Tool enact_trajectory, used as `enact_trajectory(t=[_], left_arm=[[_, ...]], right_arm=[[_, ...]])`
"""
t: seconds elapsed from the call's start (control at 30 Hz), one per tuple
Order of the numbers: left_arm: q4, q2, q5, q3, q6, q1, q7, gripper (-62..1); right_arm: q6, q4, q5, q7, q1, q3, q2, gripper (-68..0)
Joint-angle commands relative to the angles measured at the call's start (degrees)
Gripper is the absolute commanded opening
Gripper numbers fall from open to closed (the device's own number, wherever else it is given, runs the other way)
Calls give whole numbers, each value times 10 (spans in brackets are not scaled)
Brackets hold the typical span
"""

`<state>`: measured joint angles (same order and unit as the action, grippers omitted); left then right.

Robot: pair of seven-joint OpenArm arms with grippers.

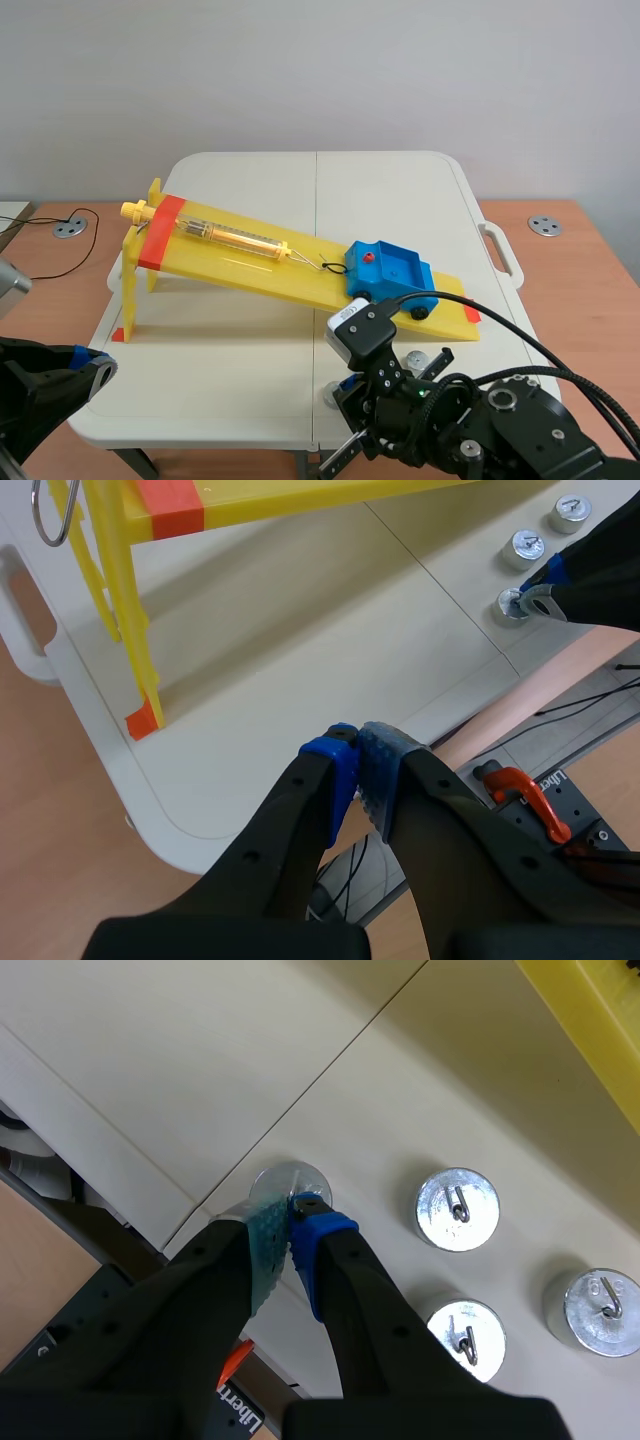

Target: Place the four metal weights on the blue cart on the ramp.

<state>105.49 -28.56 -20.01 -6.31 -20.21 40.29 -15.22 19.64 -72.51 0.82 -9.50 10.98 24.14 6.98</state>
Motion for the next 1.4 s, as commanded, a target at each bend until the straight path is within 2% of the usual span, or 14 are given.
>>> enact_trajectory(t=[0.0, 0.23, 0.43, 0.67, 0.9, 1.07, 1.23, 1.37], left_arm=[[42, 12, -44, -8, -10, -5, 51, -569], [42, 12, -44, -8, -10, -5, 51, -569], [42, 12, -44, -8, -10, -5, 51, -569], [42, 12, -44, -8, -10, -5, 51, -569], [42, 12, -44, -8, -10, -5, 51, -569], [42, 12, -44, -8, -10, -5, 51, -569], [42, 12, -44, -8, -10, -5, 51, -569], [42, 12, -44, -8, -10, -5, 51, -569]], right_arm=[[-23, -28, 10, 34, -34, 6, -8, -669], [-23, -45, 14, 34, -31, 5, 3, -669], [-23, -132, 14, 23, 0, -4, 27, -669], [-23, -220, 53, 1, 58, -48, 45, -669], [-16, -318, 121, -24, 116, -123, 62, -669], [10, -387, 212, -56, 146, -198, 62, -669], [14, -406, 311, -68, 143, -266, 58, -669], [14, -405, 331, -76, 113, -298, 42, -669]])
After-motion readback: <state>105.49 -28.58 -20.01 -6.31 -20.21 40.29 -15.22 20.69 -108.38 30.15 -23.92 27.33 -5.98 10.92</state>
